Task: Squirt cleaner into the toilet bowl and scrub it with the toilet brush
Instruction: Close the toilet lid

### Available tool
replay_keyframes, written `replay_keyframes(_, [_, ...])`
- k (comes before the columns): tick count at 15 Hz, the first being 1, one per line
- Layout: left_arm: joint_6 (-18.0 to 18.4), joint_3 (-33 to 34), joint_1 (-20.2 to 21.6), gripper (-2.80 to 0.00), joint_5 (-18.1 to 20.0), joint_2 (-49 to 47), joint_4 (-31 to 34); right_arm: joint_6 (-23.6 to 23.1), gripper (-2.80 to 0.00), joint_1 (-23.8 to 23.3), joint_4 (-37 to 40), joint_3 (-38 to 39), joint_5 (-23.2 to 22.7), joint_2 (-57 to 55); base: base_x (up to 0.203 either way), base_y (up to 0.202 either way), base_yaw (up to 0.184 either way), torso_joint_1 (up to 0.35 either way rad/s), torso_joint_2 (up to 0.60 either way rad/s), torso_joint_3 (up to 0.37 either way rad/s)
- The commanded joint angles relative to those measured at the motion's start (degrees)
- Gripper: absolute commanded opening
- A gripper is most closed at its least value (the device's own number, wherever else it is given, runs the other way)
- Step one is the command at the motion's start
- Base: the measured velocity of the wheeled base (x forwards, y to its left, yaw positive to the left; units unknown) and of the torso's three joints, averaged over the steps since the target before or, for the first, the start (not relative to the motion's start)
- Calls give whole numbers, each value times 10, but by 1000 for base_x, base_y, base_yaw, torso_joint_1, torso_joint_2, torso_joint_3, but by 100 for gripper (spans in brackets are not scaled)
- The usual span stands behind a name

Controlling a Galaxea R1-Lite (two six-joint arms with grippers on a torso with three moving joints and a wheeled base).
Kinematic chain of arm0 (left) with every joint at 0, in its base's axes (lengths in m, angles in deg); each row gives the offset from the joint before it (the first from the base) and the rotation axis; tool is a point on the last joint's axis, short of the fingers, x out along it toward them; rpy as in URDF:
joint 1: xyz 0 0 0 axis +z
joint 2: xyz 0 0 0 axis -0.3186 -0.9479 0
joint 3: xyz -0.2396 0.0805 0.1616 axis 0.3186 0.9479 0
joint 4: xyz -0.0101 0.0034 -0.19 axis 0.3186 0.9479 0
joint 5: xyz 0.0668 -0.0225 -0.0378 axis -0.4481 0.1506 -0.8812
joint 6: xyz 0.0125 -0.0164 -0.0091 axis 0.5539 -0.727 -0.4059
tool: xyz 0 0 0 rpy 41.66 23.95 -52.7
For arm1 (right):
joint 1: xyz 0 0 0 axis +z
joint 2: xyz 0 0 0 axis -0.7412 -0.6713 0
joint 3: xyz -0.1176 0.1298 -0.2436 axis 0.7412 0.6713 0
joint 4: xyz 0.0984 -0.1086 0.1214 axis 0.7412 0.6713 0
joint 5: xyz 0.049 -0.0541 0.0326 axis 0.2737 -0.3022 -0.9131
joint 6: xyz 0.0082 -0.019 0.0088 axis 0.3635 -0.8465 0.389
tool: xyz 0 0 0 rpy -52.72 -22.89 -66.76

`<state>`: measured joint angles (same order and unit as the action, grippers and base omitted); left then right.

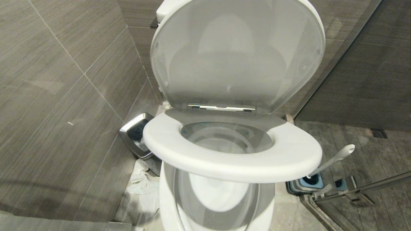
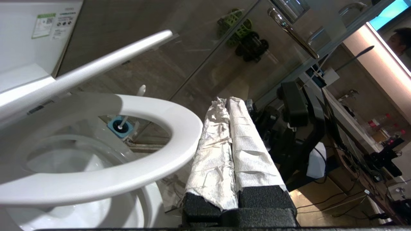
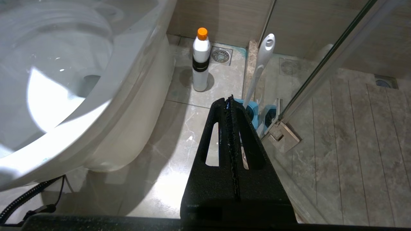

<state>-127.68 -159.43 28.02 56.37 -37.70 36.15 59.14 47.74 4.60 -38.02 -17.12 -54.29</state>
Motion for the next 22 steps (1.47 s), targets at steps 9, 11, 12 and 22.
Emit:
replay_keyframes(9, [-298,-235,-19,-280,-169,-114,440,0,-280,0,-1,15,0,0,0,0,0,0,0,0])
replay_keyframes(11, [-318,-304,-49,-280,-229,-129,577,0,-280,0,-1,14,0,0,0,0,0,0,0,0])
replay_keyframes(12, [-276,-314,-64,-280,-236,-131,590,0,-280,0,-1,15,0,0,0,0,0,0,0,0])
replay_keyframes(22, [608,-285,-195,-280,-541,-174,899,0,-280,0,-1,14,0,0,0,0,0,0,0,0])
